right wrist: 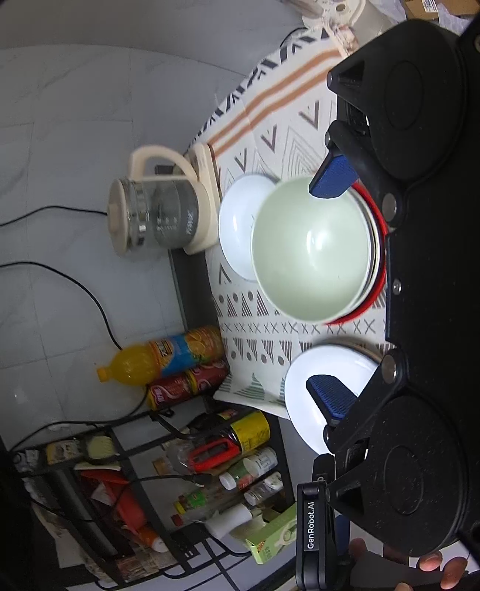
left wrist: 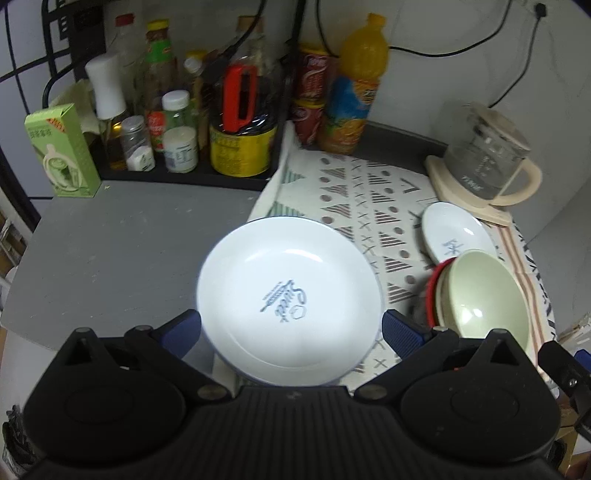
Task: Organize plates and bowls
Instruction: 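Move both grippers to the white 'BAKERY' plate beside the kettle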
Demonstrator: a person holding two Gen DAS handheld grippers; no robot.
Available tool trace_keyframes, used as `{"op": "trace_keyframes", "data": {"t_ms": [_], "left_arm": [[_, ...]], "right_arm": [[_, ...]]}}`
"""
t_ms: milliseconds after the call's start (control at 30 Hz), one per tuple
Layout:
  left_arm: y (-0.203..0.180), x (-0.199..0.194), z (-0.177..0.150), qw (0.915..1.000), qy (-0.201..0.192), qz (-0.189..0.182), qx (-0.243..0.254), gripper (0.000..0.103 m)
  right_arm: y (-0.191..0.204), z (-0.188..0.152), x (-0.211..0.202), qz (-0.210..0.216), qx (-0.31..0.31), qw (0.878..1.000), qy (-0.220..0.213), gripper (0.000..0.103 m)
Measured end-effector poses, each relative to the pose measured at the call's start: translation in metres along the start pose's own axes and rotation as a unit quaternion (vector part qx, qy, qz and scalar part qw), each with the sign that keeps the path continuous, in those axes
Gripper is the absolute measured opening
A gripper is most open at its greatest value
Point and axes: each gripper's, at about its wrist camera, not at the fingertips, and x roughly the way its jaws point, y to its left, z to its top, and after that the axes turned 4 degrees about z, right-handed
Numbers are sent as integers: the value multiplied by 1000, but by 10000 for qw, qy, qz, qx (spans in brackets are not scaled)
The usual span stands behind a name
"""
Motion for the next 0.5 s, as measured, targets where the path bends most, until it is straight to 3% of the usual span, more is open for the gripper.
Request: {"op": "trace_keyframes", "data": {"t_ms": [500], "left_arm": [[-41, -24, 6, 9992, -195, -283, 215, 103]], "right_arm": [[-45, 8, -20, -222, 401, 9989, -41, 103]]}}
